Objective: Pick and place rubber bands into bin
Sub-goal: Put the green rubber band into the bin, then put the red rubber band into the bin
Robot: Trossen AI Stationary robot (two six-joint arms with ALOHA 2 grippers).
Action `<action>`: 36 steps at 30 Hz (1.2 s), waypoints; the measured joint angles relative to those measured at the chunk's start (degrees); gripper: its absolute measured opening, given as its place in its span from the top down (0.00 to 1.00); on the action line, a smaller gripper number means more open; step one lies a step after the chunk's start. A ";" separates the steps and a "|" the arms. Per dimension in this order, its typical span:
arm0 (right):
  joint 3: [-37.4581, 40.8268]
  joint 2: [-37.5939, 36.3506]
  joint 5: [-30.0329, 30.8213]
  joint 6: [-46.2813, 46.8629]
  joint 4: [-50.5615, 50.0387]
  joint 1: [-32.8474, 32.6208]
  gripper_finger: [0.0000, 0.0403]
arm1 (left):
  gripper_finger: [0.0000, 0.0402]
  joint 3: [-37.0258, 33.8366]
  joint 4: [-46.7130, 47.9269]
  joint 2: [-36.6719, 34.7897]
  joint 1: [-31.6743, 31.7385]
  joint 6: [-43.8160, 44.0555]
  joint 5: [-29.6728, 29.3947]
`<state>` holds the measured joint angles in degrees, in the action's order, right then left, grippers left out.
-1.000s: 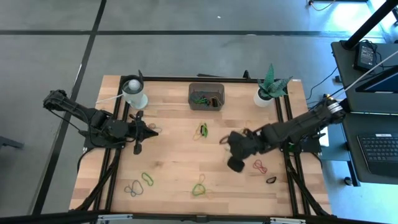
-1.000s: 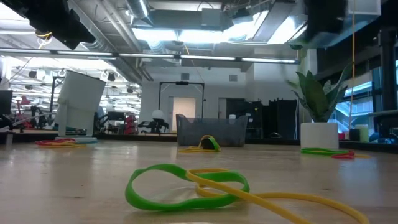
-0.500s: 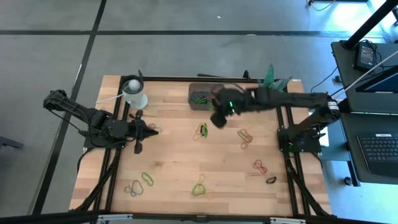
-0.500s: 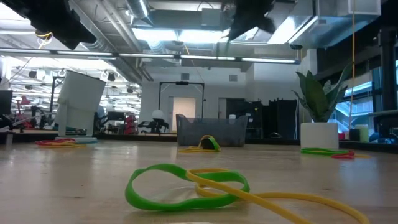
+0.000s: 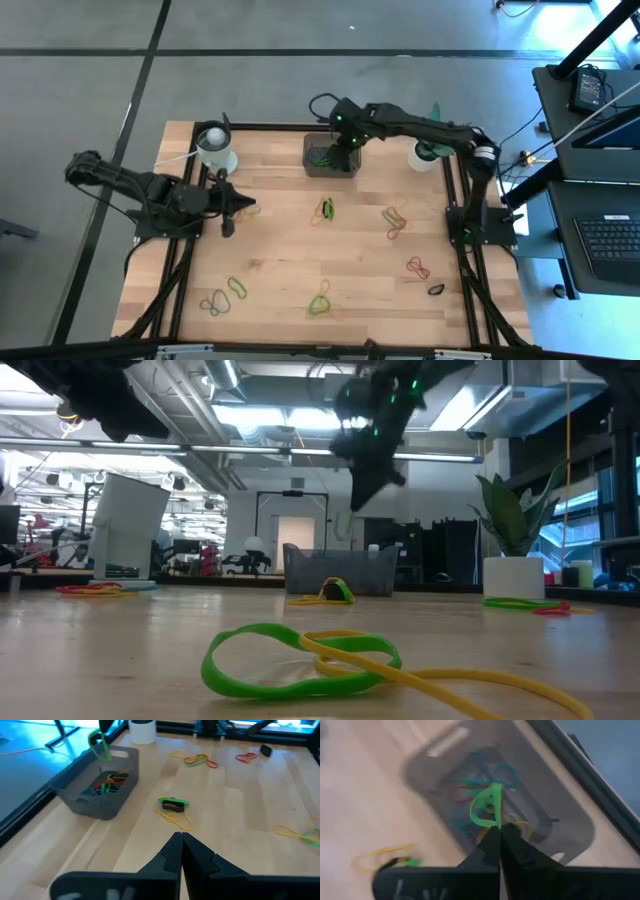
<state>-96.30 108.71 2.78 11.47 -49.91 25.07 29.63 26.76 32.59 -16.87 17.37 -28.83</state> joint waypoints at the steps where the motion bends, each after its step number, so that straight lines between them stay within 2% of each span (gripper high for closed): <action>1: -0.06 0.94 0.01 -0.39 0.00 0.77 1.00 | 0.99 0.00 0.00 -0.01 0.71 -0.01 0.05; 11: -0.07 7.40 0.07 -3.44 -0.03 4.68 1.00 | 0.99 0.00 0.25 -0.03 6.88 -1.24 0.17; 18: 0.12 10.31 0.05 -4.30 2.29 5.08 0.94 | 0.99 0.00 0.44 -0.03 9.89 -1.62 0.34; 36: 0.14 10.86 -1.00 -2.60 2.01 5.14 0.69 | 0.99 0.00 0.47 -0.03 10.67 -1.66 1.84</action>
<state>-96.16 119.57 1.78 8.87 -47.90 30.22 29.63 27.23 32.56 -6.20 15.70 -26.99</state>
